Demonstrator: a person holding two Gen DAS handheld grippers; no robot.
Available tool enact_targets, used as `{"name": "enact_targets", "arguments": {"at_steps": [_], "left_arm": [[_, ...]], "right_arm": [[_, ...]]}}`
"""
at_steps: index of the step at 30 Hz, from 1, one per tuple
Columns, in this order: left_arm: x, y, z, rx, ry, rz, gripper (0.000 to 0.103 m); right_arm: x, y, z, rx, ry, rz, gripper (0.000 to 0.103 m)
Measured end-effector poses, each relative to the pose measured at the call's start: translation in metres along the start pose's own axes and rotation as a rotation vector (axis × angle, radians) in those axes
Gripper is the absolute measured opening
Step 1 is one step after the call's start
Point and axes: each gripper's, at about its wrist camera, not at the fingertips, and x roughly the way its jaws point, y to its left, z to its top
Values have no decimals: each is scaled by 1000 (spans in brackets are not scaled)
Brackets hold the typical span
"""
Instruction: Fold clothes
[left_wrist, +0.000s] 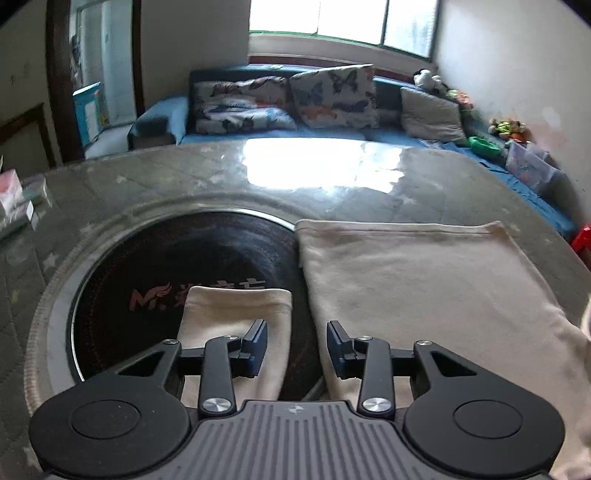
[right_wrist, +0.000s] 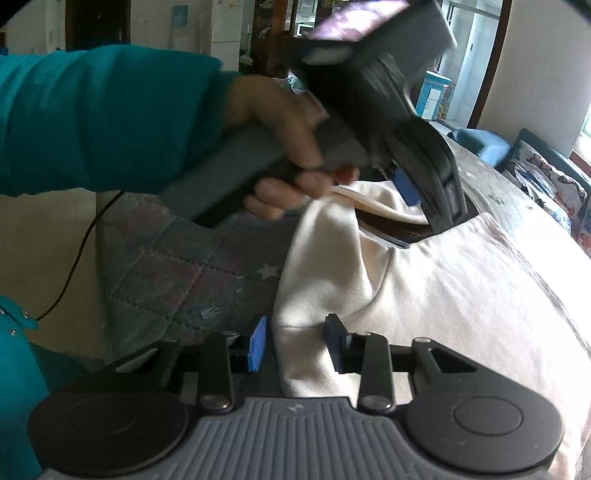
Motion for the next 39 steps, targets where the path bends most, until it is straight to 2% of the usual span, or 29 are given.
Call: {"name": "enact_targets", "arguments": {"at_steps": [2, 5, 7, 8, 10, 15, 19, 22, 24, 29, 33, 35, 37, 39], "left_arm": [[8, 2, 0, -4, 12, 15, 38], [11, 6, 0, -4, 6, 31, 28], [11, 10, 1, -6, 5, 46, 9], [9, 13, 2, -15, 3, 51, 6], [2, 25, 5, -57, -18, 52, 3], [-52, 72, 5, -211, -161, 46, 3], [-103, 111, -10, -314, -274, 8, 3], [-130, 136, -27, -366, -336, -24, 3], [-132, 148, -42, -381, -312, 2, 3], [-117, 169, -76, -396, -171, 93, 3], [-118, 172, -82, -385, -139, 137, 9], [-117, 172, -81, -382, -131, 151, 14], [-114, 172, -79, -385, -135, 152, 29], [-110, 169, -78, -383, -135, 151, 36]], "right_arm": [[0, 0, -1, -1, -2, 3, 33], [0, -2, -1, -2, -3, 9, 33], [0, -3, 0, 0, -4, 10, 30], [-1, -3, 0, 0, -4, 7, 29], [-1, -3, 0, 3, -4, 0, 23], [-2, -6, -1, 18, -9, -6, 15], [-7, -9, -1, 21, -18, 9, 7], [-11, -10, -1, 8, -18, 27, 7], [-11, -8, -2, -19, -4, 39, 7], [-11, -7, 0, -72, 20, 60, 8], [-16, -9, 4, -79, 13, 74, 12], [-15, -9, 7, -68, 1, 64, 14], [-11, -11, 10, -50, -6, 59, 18], [-5, -12, 11, -35, -6, 56, 21]]}}
